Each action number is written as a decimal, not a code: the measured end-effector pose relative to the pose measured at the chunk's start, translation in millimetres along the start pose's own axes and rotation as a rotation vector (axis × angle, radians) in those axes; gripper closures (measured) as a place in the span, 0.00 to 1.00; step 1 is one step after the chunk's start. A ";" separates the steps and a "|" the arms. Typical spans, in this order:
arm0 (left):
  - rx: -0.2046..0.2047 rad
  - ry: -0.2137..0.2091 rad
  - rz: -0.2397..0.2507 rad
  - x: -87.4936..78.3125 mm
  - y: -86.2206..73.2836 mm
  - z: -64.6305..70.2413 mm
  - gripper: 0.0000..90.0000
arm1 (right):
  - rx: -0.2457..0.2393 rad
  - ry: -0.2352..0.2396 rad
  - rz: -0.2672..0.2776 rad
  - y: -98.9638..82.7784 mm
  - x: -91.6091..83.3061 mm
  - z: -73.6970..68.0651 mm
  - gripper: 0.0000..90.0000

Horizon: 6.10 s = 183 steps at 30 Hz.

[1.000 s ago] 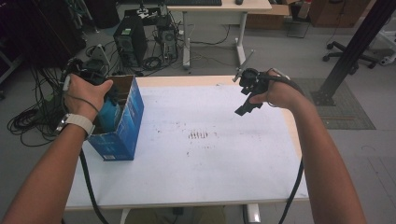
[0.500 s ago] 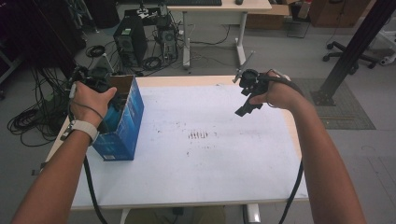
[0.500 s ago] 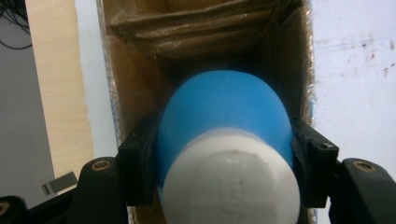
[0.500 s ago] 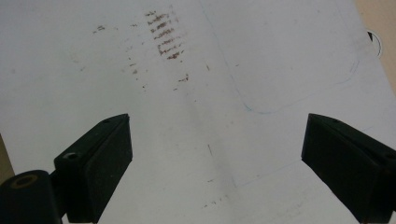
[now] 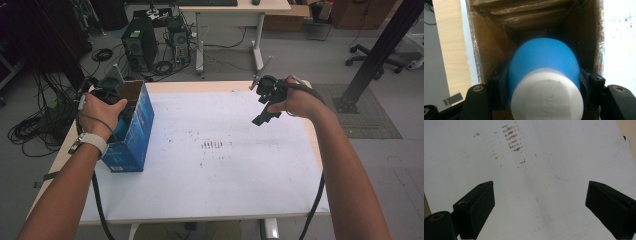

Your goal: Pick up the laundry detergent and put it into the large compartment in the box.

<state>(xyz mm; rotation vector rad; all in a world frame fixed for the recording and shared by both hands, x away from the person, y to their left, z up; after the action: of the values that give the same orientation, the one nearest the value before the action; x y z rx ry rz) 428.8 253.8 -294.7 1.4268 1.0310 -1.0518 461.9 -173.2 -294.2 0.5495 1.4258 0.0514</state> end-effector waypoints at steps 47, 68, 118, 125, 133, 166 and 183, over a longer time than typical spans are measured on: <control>0.003 -0.022 -0.011 9.4 -1.4 -4.4 0.35 | 0.001 0.012 -0.009 -2.5 5.2 -1.1 0.10; 0.006 -0.015 0.012 5.5 -3.1 -6.6 0.25 | 0.001 0.007 -0.003 -2.7 2.7 -3.4 0.10; 0.049 -0.063 0.071 -39.7 -7.3 -2.6 0.13 | 0.002 -0.006 0.005 -5.6 -8.1 -12.9 0.10; 0.068 -0.077 0.075 -48.9 -9.8 -1.9 0.13 | 0.002 -0.007 0.005 -6.1 -10.2 -14.5 0.10; 0.099 -0.087 0.073 -58.8 -12.1 3.4 0.12 | 0.000 -0.007 0.003 -4.9 -12.0 -17.0 0.10; 0.244 -0.126 0.043 -88.2 -30.9 27.5 0.12 | -0.013 -0.015 0.007 -2.6 -19.5 -26.6 0.10; 0.348 -0.165 0.042 -97.0 -41.5 50.1 0.12 | -0.016 -0.017 0.002 -2.9 -20.0 -28.9 0.10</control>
<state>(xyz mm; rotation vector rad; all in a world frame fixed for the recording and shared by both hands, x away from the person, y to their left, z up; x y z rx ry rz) 361.1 202.4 -214.7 1.5975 0.7196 -1.3414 430.5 -173.4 -278.2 0.5367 1.4076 0.0594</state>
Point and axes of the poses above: each handheld gripper's, and its own axes: x roughly forward along the jaws, y roughly out of its top, z roughly to its right, the point moved 3 cm from there along x, roughly forward along the jaws, and after that the axes turned 1 degree about z, right-handed, at the moved point
